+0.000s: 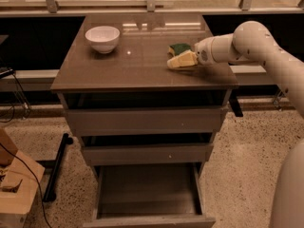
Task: Place sponge into bottom drawer
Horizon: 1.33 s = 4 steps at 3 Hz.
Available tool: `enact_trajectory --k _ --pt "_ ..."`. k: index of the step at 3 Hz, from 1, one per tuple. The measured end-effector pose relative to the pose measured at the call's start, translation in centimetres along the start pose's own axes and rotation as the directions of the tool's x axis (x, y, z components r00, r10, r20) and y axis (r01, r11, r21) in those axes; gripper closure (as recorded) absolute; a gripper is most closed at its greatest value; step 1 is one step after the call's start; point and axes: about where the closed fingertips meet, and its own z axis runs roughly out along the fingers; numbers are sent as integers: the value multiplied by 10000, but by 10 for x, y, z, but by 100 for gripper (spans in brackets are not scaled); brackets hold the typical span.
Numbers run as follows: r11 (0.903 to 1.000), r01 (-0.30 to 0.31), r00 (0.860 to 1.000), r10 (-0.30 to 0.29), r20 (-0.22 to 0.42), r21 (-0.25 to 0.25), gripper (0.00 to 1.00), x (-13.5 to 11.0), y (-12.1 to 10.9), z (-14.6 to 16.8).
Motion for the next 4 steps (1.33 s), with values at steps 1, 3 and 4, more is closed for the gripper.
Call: enact_trajectory --k 1,3,4 --pt "9999 -107 9998 104 -178 -120 42 6 0 4" --pt "9932 974 9952 -967 143 -642 87 -36 35 -13" --pt "9636 2269 9734 -2194 661 -1418 100 -73 85 -36"
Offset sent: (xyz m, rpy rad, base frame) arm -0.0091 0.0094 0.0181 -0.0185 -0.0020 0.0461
